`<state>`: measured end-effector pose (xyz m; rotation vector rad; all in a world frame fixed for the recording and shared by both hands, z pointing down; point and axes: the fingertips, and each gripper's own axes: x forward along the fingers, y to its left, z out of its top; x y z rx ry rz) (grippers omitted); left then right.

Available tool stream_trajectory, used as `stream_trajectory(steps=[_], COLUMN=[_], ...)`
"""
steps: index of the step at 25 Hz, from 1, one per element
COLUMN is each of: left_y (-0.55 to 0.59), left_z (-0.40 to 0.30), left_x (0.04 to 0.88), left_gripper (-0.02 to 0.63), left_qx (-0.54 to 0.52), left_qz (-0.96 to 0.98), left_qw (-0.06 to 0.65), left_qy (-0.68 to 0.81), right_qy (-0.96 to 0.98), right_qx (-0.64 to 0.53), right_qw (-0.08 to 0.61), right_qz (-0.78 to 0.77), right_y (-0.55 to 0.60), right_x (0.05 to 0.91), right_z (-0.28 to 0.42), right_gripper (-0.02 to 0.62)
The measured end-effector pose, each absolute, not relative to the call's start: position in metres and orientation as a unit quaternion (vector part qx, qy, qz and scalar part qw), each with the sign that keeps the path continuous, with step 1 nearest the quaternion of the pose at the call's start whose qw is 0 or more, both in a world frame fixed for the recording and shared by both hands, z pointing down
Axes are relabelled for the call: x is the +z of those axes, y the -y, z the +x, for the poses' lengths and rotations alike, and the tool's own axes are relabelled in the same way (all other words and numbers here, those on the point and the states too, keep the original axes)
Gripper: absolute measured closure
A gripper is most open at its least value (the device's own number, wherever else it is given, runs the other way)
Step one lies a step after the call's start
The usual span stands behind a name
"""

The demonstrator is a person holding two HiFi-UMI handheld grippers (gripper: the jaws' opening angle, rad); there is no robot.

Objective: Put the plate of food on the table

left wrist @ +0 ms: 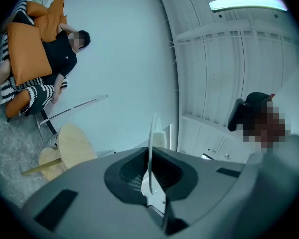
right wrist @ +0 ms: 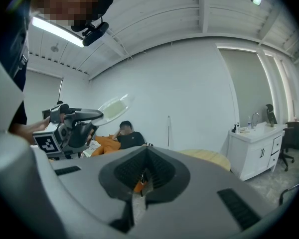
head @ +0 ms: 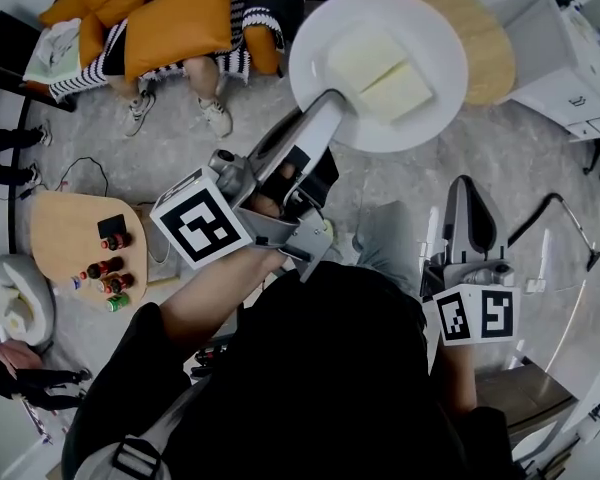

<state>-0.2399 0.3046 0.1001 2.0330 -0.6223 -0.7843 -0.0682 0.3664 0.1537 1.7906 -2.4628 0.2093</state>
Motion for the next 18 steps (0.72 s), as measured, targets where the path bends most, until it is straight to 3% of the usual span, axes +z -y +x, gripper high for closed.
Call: stream_trajectory(steps=[18], left_y=[-0.292], left_z=[-0.237], left_x=[0.098], left_gripper=[0.581], left_qx=[-0.325], left_qz=[0.812], left_qw=[0.413], left_qy=[0.251], right_qy=[0.814], right_qx=[0.063], right_qw=[0.031], right_qz=[0.577], right_y=[-0.346], right_x=[0.154], right_z=[-0.065], right_gripper=[0.588])
